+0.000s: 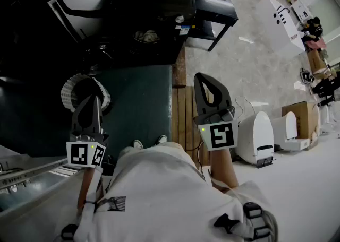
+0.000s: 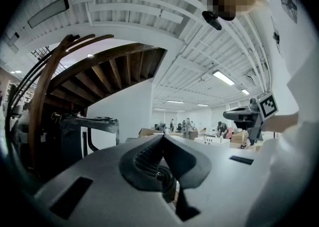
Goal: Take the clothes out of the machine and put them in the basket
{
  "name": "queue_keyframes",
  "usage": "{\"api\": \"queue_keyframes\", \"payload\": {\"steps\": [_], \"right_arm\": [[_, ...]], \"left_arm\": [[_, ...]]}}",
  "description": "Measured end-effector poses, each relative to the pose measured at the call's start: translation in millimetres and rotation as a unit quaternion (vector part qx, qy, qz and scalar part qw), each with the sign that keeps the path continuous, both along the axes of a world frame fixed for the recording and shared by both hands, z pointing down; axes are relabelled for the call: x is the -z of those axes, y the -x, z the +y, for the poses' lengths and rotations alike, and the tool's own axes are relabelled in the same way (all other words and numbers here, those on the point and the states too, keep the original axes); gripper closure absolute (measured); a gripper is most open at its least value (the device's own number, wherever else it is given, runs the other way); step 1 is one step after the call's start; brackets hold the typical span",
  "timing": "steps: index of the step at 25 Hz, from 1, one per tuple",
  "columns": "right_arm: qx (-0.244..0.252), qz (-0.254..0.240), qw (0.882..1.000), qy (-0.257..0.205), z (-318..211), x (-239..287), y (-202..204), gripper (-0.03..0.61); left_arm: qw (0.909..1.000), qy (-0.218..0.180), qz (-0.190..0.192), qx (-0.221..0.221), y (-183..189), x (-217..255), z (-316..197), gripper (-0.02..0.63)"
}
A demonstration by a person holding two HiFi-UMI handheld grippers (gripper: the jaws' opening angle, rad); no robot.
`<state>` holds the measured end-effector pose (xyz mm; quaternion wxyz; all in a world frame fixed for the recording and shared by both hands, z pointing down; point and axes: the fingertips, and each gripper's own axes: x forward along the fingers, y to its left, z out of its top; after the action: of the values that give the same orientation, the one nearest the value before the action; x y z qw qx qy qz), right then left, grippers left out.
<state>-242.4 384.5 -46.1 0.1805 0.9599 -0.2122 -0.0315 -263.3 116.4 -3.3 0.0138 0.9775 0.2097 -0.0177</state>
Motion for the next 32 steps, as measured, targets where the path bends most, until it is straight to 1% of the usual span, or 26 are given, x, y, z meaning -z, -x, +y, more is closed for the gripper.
{"api": "queue_keyframes", "payload": {"steps": [3, 9, 13, 17, 18, 19, 21, 22, 24, 25, 29, 32], "right_arm": [[0.002, -0.001, 1.0, -0.002, -2, -2, -1, 0.566], [0.006, -0.013, 1.0, -0.005, -6, -9, -7, 0.565], [0.046, -0.034, 0.997, -0.046, -12, -14, -8, 0.565], [0.042, -0.034, 0.998, -0.044, -11, -16, -13, 0.565], [0.041, -0.033, 0.998, -0.045, -11, -16, -15, 0.565], [0.042, -0.031, 0.998, -0.048, -10, -16, -16, 0.565], [0.041, -0.028, 0.997, -0.053, -6, -14, -18, 0.565], [0.039, -0.028, 0.997, -0.055, -3, -14, -20, 0.565], [0.035, -0.027, 0.998, -0.053, 4, -16, -23, 0.565], [0.033, -0.028, 0.998, -0.051, 8, -17, -25, 0.565], [0.033, -0.037, 0.997, -0.064, 27, -27, -36, 0.565], [0.037, -0.043, 0.996, -0.075, 42, -36, -43, 0.565]], "left_arm": [[1.0, 0.001, 0.002, -0.001, -2, 0, 0, 0.601], [1.0, 0.002, -0.008, 0.001, -6, -6, -3, 0.601], [1.0, 0.004, -0.002, 0.004, -11, -4, -4, 0.601], [0.9996, -0.008, -0.01, 0.023, -20, -8, -9, 0.597], [0.9995, -0.011, -0.01, 0.027, -23, -9, -10, 0.579], [0.9993, -0.013, -0.01, 0.032, -26, -11, -11, 0.522], [0.9989, -0.015, -0.014, 0.043, -33, -15, -12, 0.344], [0.9986, -0.014, -0.019, 0.048, -37, -19, -11, 0.279], [0.9981, -0.013, -0.031, 0.051, -46, -26, -7, 0.176], [0.998, -0.015, -0.038, 0.049, -51, -30, -4, 0.142], [0.9981, -0.028, -0.049, 0.024, -65, -37, 24, 0.098], [0.9978, -0.042, -0.05, 0.015, -71, -43, 49, 0.084]]}}
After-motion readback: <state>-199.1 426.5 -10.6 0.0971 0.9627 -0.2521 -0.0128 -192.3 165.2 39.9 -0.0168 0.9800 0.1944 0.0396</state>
